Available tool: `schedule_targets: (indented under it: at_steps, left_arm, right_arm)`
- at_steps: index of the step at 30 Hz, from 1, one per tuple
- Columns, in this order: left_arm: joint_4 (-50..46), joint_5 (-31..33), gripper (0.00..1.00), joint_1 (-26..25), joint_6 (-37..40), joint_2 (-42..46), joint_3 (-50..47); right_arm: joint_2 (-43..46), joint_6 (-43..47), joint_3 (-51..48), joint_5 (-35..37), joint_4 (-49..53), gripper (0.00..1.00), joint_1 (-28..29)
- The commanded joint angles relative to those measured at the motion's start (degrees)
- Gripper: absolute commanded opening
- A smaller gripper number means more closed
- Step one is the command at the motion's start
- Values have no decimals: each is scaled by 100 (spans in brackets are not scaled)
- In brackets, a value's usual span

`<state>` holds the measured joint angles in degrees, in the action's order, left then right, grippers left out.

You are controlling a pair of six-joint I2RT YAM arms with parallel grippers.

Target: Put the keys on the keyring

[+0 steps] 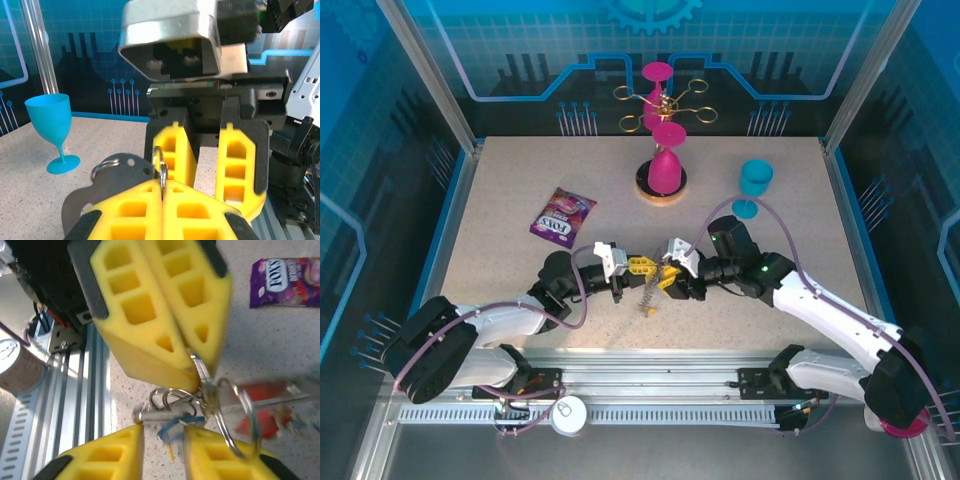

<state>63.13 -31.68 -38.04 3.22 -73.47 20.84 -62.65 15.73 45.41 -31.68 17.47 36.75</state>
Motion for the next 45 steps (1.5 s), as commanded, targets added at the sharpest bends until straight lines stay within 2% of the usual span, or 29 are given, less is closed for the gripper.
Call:
schedule_targets:
  at_steps: [1, 8, 20, 24, 27, 29, 30, 31, 34, 40, 45]
  left_arm:
    - [401, 34, 0, -23, -24, 0, -3]
    - [504, -202, 0, -27, -109, -120, 32]
    - [686, -518, 0, -28, -251, -218, 42]
    - [700, -559, 0, -28, -282, -242, 67]
    - [754, -543, 0, -28, -312, -281, 75]
    - [711, -438, 0, -28, -288, -291, 77]
    - [660, -359, 7, -26, -263, -278, 65]
    - [538, -259, 20, -24, -208, -243, 54]
    - [-349, -130, 27, -26, 177, 15, 141]
    - [-3088, -18, 27, -24, 1276, 624, 639]
    - [-4016, 52, 23, -18, 1637, 826, 872]
  right_arm:
    - [420, 5, -76, -98, -98, 32, -267]
    - [391, -52, -70, -392, -565, 24, -335]
    - [107, -43, -23, -448, -785, 23, -266]
    - [70, -88, -29, -616, -950, 14, -248]
    - [45, -6, -23, -772, -953, 0, -248]
    - [51, 78, 12, -786, -864, 0, -247]
    - [59, 126, 37, -756, -785, 0, -248]
    - [60, 207, 92, -675, -652, 0, -248]
    - [31, 570, 328, -272, -29, 0, -207]
    - [-307, 1447, 1078, 701, 1352, 0, 147]
    - [-637, 1846, 1539, 1271, 1960, 0, 464]
